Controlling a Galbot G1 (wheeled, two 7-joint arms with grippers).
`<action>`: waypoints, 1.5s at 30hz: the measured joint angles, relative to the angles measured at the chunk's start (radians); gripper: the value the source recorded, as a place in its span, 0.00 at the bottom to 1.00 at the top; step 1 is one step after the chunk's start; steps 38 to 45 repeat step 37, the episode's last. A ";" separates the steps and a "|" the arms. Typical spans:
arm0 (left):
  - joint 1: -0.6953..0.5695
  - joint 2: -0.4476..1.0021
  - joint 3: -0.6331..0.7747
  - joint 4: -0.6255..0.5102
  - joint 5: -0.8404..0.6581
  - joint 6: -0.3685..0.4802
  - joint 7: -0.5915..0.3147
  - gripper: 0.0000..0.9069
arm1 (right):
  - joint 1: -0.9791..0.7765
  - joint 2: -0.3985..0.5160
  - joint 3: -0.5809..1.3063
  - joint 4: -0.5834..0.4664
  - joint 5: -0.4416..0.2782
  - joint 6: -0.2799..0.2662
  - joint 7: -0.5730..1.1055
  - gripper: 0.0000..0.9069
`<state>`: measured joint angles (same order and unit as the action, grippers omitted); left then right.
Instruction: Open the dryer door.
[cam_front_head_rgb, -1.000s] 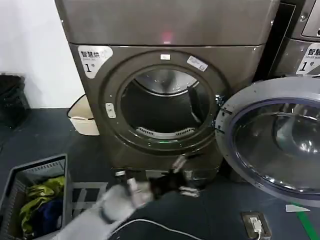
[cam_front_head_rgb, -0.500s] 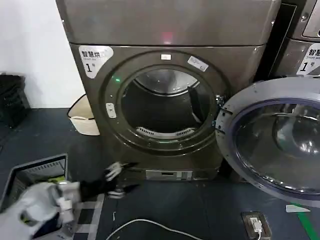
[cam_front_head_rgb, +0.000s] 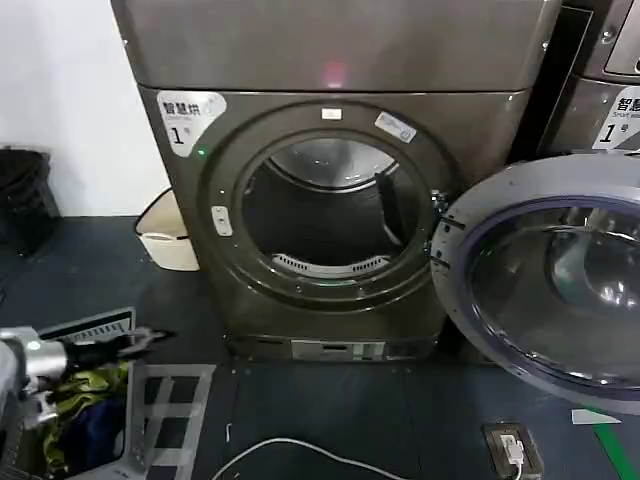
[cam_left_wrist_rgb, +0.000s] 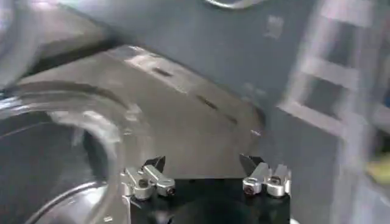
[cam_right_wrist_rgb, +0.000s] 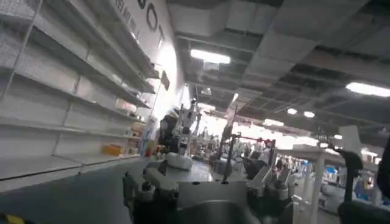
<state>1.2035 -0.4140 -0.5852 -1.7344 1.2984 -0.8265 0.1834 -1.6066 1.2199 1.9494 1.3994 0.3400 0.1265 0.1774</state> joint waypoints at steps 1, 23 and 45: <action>0.004 0.006 0.000 0.010 0.057 0.000 -0.003 1.00 | 0.001 0.000 -0.003 0.001 -0.001 -0.002 0.000 1.00; 0.011 0.007 0.034 0.051 0.344 0.002 0.013 1.00 | 0.026 0.014 -0.034 -0.016 -0.013 0.020 0.003 1.00; 0.054 0.001 -0.003 0.050 0.362 0.003 0.010 1.00 | 0.039 0.013 -0.037 -0.027 -0.036 0.029 0.022 1.00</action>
